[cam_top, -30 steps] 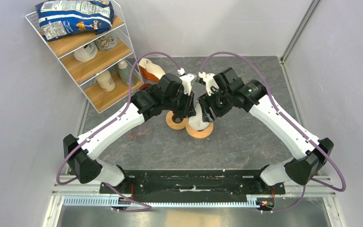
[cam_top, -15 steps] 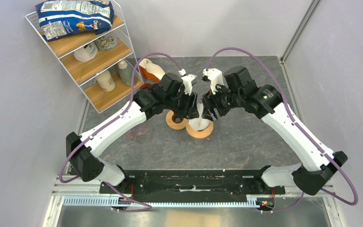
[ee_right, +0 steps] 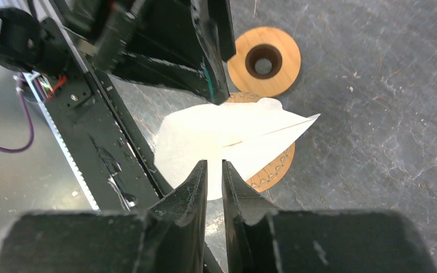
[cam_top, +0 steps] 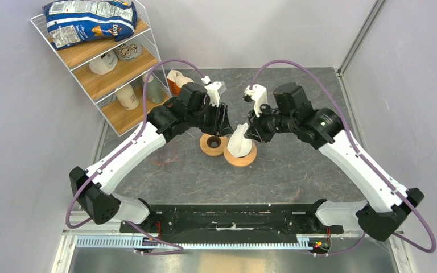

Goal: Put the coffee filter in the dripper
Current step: Place the coffee filter in the coffee dripper.

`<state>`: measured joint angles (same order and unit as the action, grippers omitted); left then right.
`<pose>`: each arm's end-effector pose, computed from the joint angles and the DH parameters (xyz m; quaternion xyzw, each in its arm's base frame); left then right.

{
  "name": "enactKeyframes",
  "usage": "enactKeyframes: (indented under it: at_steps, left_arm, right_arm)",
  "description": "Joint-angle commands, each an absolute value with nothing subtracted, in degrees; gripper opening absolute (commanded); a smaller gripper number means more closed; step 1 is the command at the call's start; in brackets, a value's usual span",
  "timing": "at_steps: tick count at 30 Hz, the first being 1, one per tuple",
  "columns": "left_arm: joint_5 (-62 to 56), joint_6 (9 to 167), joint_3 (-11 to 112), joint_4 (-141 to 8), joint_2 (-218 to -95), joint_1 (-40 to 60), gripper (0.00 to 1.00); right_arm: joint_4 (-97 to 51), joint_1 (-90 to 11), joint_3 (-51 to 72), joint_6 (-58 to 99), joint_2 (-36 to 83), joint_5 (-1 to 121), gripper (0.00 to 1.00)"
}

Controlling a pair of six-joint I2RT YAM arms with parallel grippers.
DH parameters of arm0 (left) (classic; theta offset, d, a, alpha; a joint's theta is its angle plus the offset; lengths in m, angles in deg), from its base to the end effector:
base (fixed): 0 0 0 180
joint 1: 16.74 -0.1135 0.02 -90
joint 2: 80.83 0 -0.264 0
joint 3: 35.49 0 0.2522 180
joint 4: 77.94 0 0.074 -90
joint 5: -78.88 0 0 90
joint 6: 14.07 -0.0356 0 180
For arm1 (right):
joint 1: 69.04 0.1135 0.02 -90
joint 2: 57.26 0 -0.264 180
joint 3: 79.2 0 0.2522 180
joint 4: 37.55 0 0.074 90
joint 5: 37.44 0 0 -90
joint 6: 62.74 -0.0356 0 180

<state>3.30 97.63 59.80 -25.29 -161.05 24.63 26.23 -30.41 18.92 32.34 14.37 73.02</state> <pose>0.2228 -0.2080 0.3731 0.2067 0.8675 -0.3251 0.3146 0.1859 0.1645 0.4115 -0.4014 0.7891 0.2785 0.3724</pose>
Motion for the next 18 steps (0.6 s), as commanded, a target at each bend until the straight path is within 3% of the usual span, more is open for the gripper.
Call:
enactKeyframes:
  at_steps: [1,18]
  left_arm:
    - [7.73,101.41,58.29,-28.59,-157.93,22.09,0.55]
    - [9.45,108.70,54.58,-34.49,-150.33,2.46,0.61]
  right_arm:
    - [26.52,-28.77,20.11,36.50,18.42,69.84,0.21]
    - [33.34,-23.27,24.17,42.43,30.61,62.73,0.25]
